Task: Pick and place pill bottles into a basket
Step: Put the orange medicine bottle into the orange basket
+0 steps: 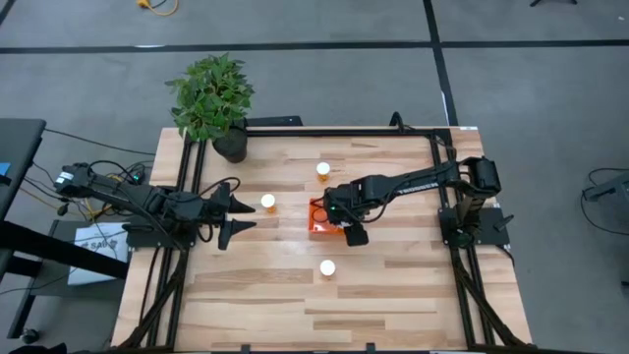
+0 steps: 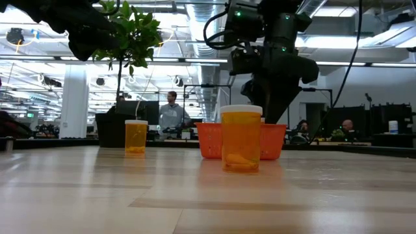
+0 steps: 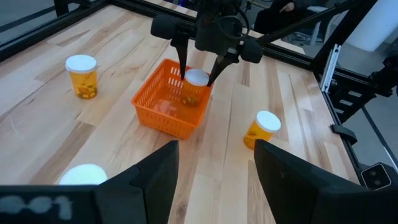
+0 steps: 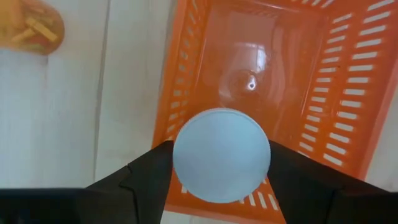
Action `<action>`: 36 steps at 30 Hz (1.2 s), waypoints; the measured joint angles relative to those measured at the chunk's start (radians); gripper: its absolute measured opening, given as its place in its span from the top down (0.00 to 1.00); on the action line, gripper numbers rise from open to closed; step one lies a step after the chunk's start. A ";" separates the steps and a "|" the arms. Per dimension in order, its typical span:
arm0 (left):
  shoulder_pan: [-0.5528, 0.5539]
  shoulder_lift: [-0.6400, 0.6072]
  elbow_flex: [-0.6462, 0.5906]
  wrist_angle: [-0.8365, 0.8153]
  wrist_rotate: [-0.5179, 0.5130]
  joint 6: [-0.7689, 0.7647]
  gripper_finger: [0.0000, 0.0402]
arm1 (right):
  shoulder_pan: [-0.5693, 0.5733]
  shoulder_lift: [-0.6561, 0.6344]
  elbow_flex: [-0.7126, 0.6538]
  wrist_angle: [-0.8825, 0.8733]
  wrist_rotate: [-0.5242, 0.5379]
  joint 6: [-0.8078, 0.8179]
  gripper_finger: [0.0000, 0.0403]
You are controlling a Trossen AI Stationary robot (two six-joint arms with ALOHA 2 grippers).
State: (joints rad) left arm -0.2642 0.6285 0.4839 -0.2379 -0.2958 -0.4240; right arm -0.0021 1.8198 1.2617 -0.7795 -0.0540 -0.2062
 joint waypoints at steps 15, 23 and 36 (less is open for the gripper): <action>0.000 0.000 0.000 0.000 0.000 0.007 0.50 | 0.000 -0.014 0.002 -0.006 0.002 -0.002 0.36; 0.000 0.000 0.000 0.002 -0.001 0.008 0.50 | -0.007 -0.028 0.072 -0.063 0.006 -0.021 0.36; 0.000 0.000 0.000 0.003 -0.001 0.009 0.50 | -0.009 -0.028 0.270 -0.354 0.006 -0.117 0.36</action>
State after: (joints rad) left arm -0.2642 0.6285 0.4839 -0.2344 -0.2970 -0.4152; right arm -0.0112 1.7920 1.5318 -1.1339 -0.0479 -0.3231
